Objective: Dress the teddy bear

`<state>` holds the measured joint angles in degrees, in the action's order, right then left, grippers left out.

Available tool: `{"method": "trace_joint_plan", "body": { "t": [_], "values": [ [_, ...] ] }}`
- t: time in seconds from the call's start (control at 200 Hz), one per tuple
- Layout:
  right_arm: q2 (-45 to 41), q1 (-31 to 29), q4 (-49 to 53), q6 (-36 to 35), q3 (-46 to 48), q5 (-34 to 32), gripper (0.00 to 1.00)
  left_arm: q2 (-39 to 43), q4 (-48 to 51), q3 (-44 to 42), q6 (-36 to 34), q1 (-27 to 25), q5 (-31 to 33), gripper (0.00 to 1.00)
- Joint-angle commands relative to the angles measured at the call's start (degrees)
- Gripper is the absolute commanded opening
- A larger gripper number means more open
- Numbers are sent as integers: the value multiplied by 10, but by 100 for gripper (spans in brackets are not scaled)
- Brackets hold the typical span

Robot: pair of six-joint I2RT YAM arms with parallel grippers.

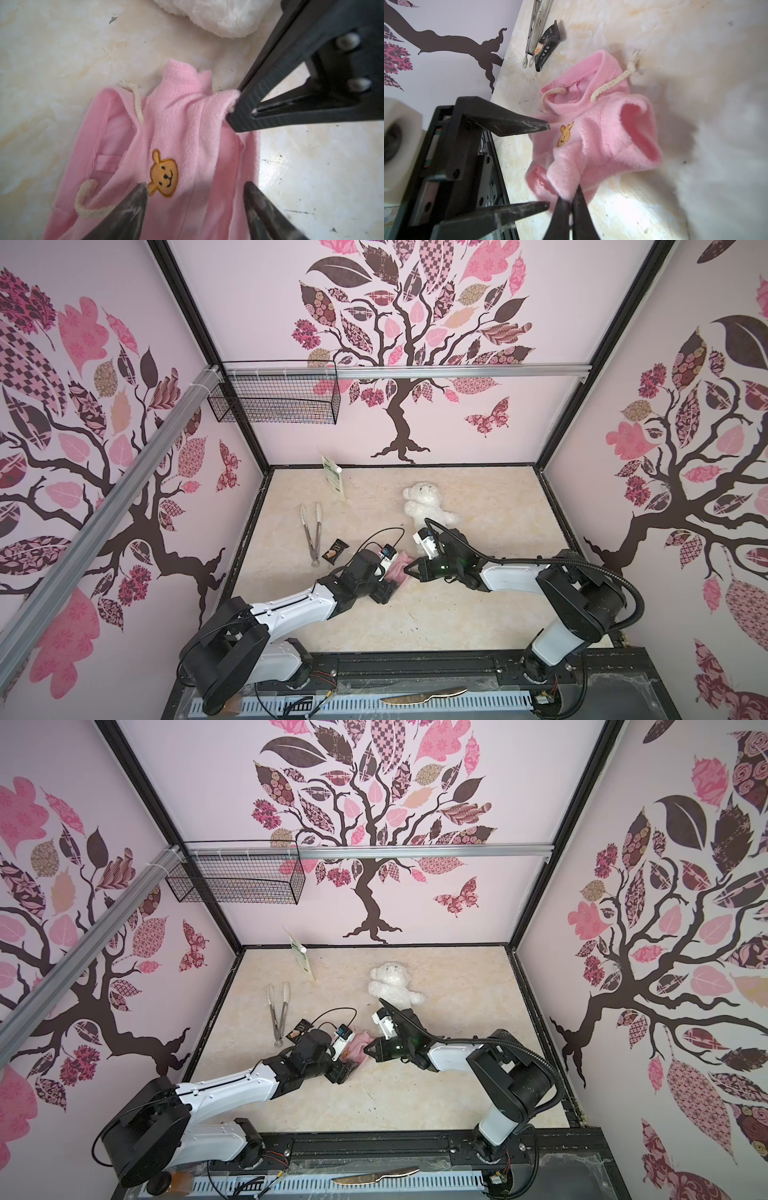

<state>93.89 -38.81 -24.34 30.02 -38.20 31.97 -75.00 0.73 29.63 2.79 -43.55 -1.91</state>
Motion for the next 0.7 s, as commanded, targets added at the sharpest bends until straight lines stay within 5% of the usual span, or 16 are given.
{"method": "trace_joint_plan", "body": {
  "t": [0.0, 0.695],
  "values": [
    [-7, 2, 13, 0, -19, 20, 5, -13, 2, 26, -17, -3, 20, 71],
    [13, 7, 48, -8, -51, 28, 6, -26, 0, 35, -12, -15, 89, 41]
  ]
}}
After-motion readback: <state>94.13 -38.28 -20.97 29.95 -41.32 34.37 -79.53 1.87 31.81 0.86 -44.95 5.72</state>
